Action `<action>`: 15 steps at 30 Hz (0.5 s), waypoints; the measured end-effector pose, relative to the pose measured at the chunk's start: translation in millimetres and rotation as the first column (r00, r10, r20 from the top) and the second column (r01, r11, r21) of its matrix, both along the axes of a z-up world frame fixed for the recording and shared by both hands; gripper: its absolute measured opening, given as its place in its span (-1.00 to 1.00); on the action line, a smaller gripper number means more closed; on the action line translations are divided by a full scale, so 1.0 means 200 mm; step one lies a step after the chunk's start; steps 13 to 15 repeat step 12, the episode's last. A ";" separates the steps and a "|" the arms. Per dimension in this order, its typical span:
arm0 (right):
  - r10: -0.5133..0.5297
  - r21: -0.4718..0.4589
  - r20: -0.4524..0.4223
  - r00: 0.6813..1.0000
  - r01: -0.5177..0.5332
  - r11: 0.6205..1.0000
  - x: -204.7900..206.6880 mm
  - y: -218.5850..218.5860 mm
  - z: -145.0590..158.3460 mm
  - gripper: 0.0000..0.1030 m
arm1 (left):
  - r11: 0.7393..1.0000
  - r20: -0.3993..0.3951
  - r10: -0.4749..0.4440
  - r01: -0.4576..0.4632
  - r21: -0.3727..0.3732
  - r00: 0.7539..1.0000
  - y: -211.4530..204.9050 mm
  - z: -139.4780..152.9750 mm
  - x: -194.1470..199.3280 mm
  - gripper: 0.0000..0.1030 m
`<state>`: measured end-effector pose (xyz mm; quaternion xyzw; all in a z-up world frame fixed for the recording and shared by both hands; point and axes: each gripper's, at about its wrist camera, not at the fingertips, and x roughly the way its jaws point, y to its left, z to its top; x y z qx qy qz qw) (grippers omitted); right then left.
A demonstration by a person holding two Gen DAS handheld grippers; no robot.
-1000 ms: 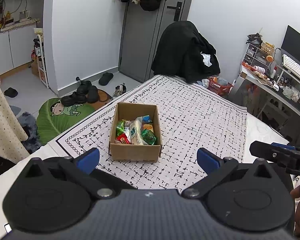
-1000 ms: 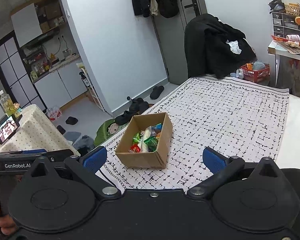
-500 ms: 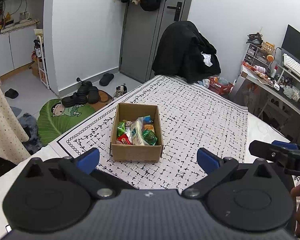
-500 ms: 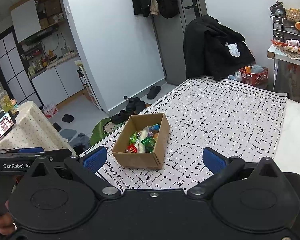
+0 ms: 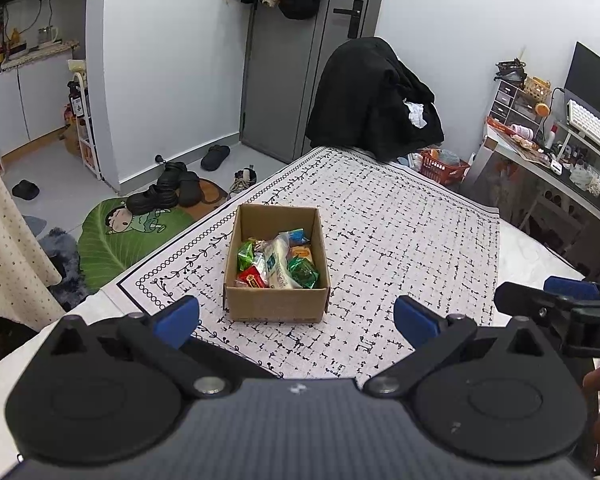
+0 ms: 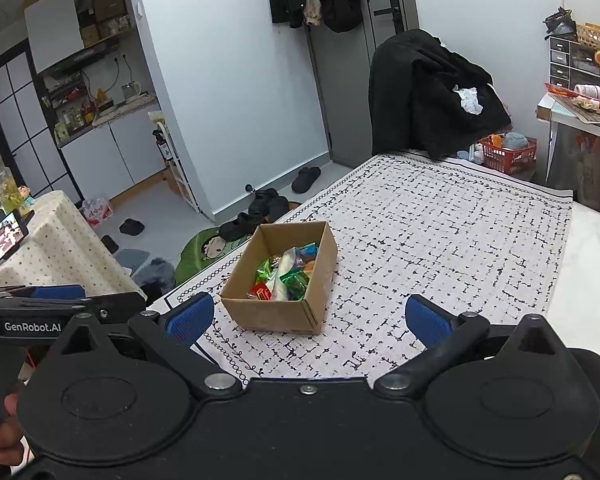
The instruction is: Organize snacks
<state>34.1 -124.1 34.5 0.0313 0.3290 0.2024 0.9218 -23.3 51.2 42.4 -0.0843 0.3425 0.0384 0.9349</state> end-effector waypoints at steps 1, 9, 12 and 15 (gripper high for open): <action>-0.001 -0.002 0.000 1.000 0.001 1.000 0.00 0.00 0.00 1.00 | 1.000 0.001 0.000 0.000 0.001 1.000 0.00 0.00 0.00 1.00; -0.014 -0.007 -0.019 1.000 0.014 1.000 0.01 -0.01 -0.03 1.00 | 1.000 0.003 -0.007 0.007 0.014 1.000 0.00 0.00 0.00 1.00; -0.016 -0.012 -0.027 1.000 0.015 1.000 0.01 -0.01 -0.05 1.00 | 1.000 0.009 -0.011 0.011 0.023 1.000 -0.01 -0.01 0.00 1.00; -0.016 -0.012 -0.027 1.000 0.015 1.000 0.01 -0.01 -0.05 1.00 | 1.000 0.009 -0.011 0.011 0.023 1.000 -0.01 -0.01 0.00 1.00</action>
